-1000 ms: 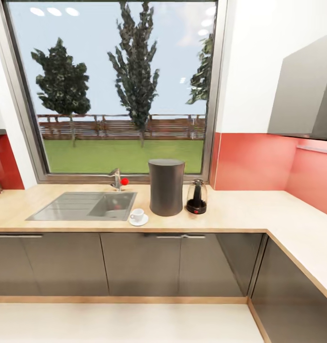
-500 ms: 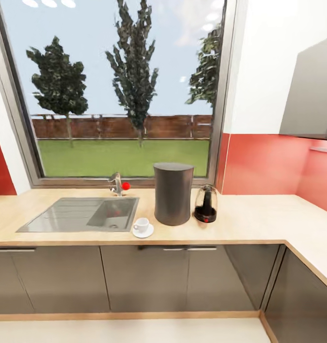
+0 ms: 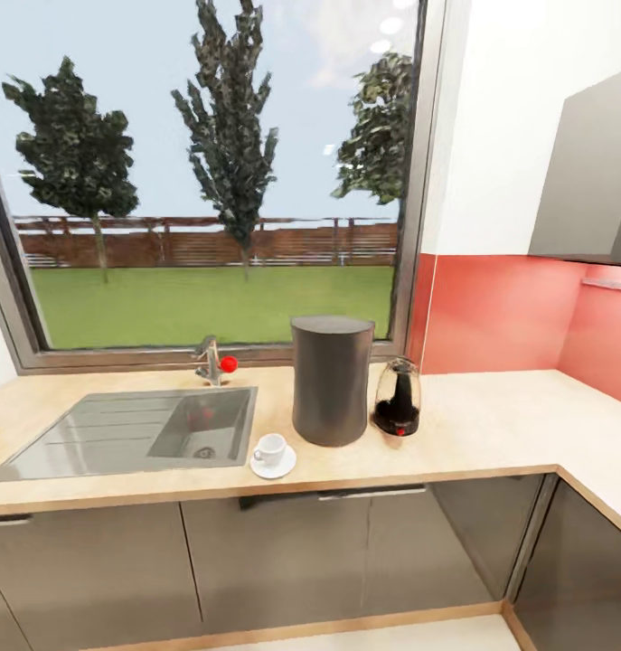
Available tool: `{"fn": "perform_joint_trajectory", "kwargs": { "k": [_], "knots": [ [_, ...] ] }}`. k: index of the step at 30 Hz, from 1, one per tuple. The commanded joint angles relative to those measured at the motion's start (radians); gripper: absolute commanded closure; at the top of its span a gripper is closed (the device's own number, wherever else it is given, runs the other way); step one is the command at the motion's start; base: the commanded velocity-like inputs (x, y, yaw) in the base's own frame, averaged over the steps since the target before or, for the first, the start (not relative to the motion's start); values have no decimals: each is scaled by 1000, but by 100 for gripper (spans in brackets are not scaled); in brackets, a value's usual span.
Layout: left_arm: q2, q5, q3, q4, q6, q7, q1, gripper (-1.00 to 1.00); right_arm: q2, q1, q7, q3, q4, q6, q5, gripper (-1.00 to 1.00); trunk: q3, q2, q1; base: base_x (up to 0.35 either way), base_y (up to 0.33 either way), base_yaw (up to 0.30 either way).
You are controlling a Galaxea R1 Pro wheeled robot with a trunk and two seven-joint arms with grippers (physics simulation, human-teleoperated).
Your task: Set up a coffee station on the kitchen countertop: keep the coffee maker on the countertop, move the bottle of coffee from the kitchen shelf to the counter next to the coffee maker, place a paper coffee filter on top of the coffee maker, put the saucer next to the coffee maker with the coffee cup on the saucer, and place the electric kettle next to the coffee maker.
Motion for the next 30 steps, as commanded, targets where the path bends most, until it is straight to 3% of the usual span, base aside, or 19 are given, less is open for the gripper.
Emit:
{"fn": "perform_joint_trajectory", "kwargs": {
  "k": [1, 11, 30],
  "knots": [
    [0, -3, 4, 1, -2, 1, 0, -100, 0, -1, 1, -3, 4, -7, 10, -100, 0, -1, 1, 167, 299, -4],
    [0, -3, 4, 1, -2, 1, 0, -100, 3, -1, 1, -3, 4, -20, 10, -100, 0, -1, 1, 104, 320, -1],
    [0, -3, 3, 1, -2, -5, 0, -100, 10, -1, 1, -3, 4, -39, 10, -100, 0, -1, 1, 6, 341, 0]
  ]
}}
